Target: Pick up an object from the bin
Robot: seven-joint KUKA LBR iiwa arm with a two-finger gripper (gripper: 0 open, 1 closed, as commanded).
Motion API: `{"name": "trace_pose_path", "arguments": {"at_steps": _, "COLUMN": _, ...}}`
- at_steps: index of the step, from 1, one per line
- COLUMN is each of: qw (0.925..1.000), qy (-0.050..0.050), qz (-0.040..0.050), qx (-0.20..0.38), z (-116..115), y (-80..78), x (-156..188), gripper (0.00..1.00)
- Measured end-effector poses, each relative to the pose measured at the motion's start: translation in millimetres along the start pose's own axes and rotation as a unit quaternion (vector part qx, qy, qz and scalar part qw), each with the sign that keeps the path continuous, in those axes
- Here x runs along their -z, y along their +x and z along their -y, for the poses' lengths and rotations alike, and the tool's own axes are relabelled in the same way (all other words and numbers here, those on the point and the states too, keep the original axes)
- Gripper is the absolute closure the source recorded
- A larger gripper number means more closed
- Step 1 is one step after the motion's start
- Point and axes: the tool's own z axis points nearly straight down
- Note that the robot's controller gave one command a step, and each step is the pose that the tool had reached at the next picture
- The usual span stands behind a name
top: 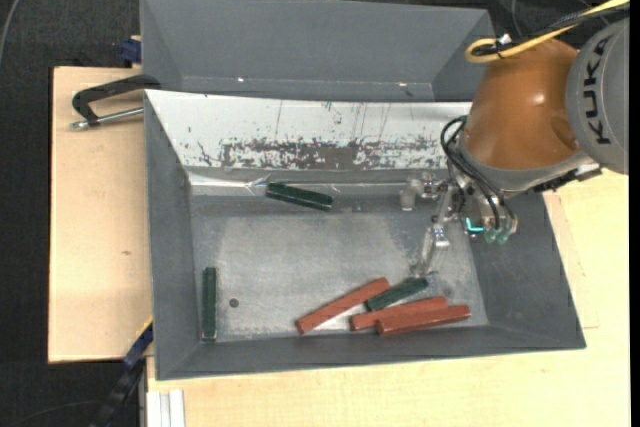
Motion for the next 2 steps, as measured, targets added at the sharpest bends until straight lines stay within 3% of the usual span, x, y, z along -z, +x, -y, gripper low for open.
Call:
{"name": "trace_pose_path", "arguments": {"at_steps": 1, "qw": 0.9994, "qy": 0.0, "qz": -0.0006, "qx": 0.034, "z": 15.8, "y": 34.5, "x": -87.9, "gripper": 0.0}}
{"name": "trace_pose_path", "arguments": {"at_steps": 2, "qw": 0.996, "qy": -0.001, "qz": 0.0036, "qx": 0.089, "z": -62.1, "y": 37.8, "x": -85.4, "gripper": 0.0}}
